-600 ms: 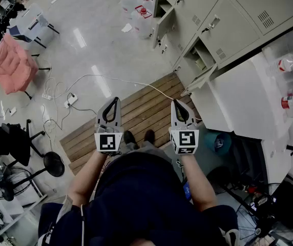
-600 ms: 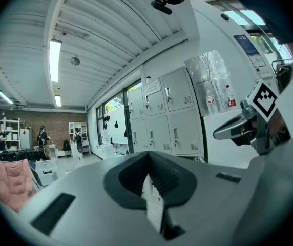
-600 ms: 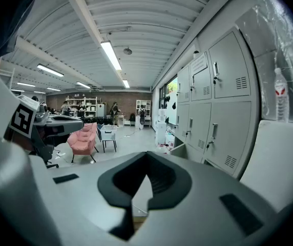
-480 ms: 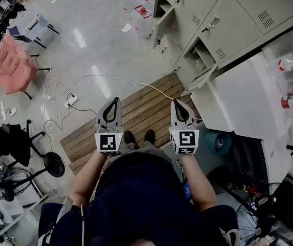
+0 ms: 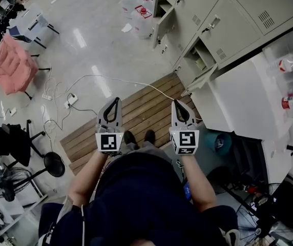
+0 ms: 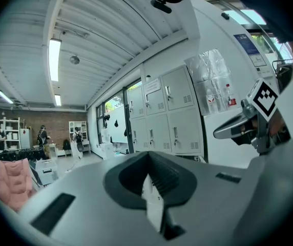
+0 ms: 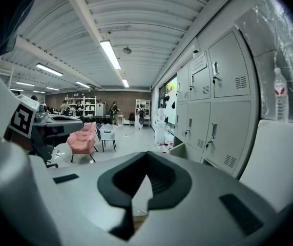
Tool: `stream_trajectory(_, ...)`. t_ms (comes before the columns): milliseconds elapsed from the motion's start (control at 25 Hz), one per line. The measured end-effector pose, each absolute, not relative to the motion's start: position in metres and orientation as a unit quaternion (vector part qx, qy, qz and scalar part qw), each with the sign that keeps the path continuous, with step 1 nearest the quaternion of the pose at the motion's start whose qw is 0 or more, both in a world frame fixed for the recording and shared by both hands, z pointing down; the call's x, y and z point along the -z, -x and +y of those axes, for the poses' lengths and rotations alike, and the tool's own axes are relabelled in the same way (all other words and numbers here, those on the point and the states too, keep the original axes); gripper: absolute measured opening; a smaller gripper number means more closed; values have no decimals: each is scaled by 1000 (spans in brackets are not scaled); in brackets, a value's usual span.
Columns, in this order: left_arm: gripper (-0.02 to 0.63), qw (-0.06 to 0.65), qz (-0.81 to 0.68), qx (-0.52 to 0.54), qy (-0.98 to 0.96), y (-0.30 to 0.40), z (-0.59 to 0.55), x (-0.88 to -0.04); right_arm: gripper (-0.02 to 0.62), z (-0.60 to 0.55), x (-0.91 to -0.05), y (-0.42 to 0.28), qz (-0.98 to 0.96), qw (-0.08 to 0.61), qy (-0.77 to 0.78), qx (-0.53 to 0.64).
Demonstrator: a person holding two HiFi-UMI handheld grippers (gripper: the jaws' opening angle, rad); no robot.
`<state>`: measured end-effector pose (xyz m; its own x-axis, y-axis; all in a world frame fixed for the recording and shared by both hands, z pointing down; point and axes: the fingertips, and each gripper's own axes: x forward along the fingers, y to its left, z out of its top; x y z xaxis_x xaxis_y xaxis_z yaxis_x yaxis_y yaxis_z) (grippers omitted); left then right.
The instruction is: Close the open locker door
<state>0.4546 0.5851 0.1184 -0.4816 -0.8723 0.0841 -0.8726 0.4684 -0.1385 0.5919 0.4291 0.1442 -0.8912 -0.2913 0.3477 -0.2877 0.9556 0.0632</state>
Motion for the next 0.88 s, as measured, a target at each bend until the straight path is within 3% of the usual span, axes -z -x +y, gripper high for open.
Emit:
stream_trajectory(480,5,7,-849,-91,-520,-455,575,-113,-5,425,-147,-596,-971,181,-153,-1)
stream_trajectory(600,138,1,-843,-73,-532,-458,572,-116,-5,424,-145,-598,-971,182,-154,0)
stream_trajectory(880,327,10,-834,-61,-548,-457,565,-112,-5,423,-146,-603,-971,185,-152,-1)
